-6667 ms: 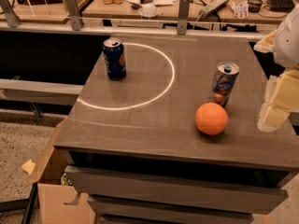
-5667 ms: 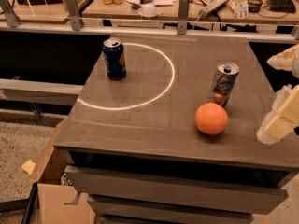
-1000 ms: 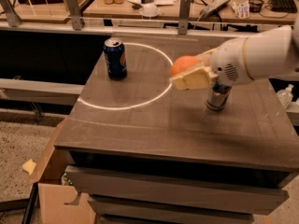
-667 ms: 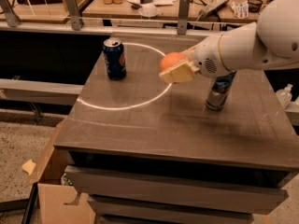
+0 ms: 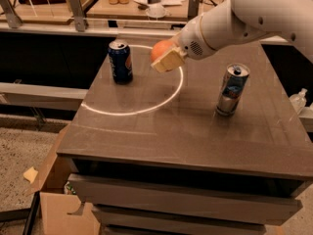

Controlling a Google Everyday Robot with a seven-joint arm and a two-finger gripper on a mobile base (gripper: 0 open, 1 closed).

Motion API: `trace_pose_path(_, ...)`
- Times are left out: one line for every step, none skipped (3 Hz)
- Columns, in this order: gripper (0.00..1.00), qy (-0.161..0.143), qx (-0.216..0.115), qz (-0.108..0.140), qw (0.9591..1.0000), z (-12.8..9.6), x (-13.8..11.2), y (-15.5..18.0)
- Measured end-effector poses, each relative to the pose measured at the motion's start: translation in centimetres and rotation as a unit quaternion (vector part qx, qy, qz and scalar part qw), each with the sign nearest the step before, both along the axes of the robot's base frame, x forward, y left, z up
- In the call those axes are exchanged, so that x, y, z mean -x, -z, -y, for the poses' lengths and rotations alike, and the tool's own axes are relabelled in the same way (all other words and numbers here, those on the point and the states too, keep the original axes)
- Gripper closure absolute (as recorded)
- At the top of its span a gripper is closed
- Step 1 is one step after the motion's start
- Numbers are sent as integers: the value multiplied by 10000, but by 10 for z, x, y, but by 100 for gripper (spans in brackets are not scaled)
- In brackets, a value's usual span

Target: Move orange near pepsi can

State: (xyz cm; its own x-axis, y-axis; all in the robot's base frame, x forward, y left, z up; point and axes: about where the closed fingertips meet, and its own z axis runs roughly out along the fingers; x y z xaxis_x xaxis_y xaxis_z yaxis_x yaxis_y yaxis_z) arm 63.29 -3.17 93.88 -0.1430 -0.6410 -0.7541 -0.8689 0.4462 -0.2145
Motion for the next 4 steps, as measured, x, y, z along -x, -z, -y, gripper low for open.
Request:
trace_pose_path(100,-261,256,-35,9993,-18,-12,6)
trace_pose_path(100,-508,366,-168,9979,-38,-16,19)
trace_pose_path(100,-671,383,-291,9966,-57,-15,33)
trace_pose_path(74,-654,445,-464,9958,-75,-19,65)
